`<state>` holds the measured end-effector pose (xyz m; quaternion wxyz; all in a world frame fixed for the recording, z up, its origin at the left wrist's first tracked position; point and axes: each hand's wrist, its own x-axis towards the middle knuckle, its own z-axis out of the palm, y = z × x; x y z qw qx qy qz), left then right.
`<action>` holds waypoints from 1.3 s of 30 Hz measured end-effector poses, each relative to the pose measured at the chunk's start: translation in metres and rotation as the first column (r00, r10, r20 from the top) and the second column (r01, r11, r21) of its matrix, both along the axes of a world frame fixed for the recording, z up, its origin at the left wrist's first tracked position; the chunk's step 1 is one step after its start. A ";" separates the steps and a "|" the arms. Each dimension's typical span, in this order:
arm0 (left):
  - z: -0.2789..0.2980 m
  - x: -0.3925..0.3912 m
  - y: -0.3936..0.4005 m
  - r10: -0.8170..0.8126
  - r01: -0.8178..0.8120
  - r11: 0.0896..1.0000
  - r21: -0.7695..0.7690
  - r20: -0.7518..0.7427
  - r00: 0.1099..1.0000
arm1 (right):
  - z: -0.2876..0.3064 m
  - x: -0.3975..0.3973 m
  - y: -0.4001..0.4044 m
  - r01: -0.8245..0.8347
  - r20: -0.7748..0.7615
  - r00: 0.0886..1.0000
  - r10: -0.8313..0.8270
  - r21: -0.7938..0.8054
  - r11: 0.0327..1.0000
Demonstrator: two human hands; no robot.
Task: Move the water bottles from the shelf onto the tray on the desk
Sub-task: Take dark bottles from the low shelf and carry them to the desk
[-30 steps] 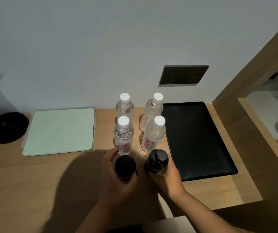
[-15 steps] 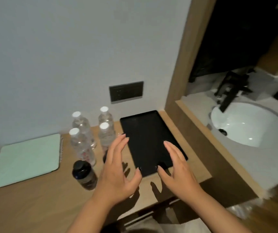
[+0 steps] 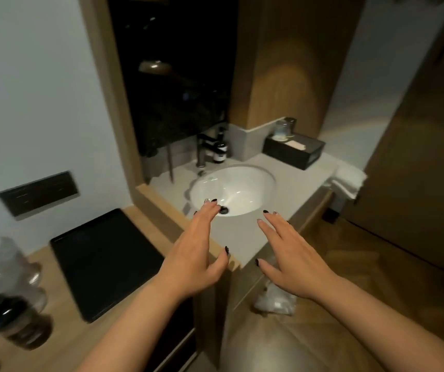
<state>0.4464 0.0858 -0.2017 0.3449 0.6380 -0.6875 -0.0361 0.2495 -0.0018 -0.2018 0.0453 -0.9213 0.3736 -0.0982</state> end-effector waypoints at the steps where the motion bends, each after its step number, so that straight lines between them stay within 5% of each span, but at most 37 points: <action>1: 0.003 -0.013 -0.012 -0.026 0.026 1.000 -0.001 0.022 0.999 | 0.005 -0.018 -0.006 0.037 0.001 0.999 -0.037 -0.005 0.999; 8: 0.008 -0.082 -0.100 -0.160 0.149 0.985 0.081 0.146 0.976 | 0.020 -0.120 -0.042 0.359 0.063 0.930 -0.362 0.051 0.932; 16: 0.003 -0.135 -0.195 -0.172 0.130 0.964 0.233 0.169 0.971 | 0.018 -0.182 -0.095 0.510 -0.057 0.860 -0.508 0.053 0.858; 39: -0.036 -0.206 -0.552 -0.367 0.270 0.863 0.426 0.165 0.915 | -0.016 -0.225 -0.438 0.609 0.010 0.783 -0.622 0.187 0.770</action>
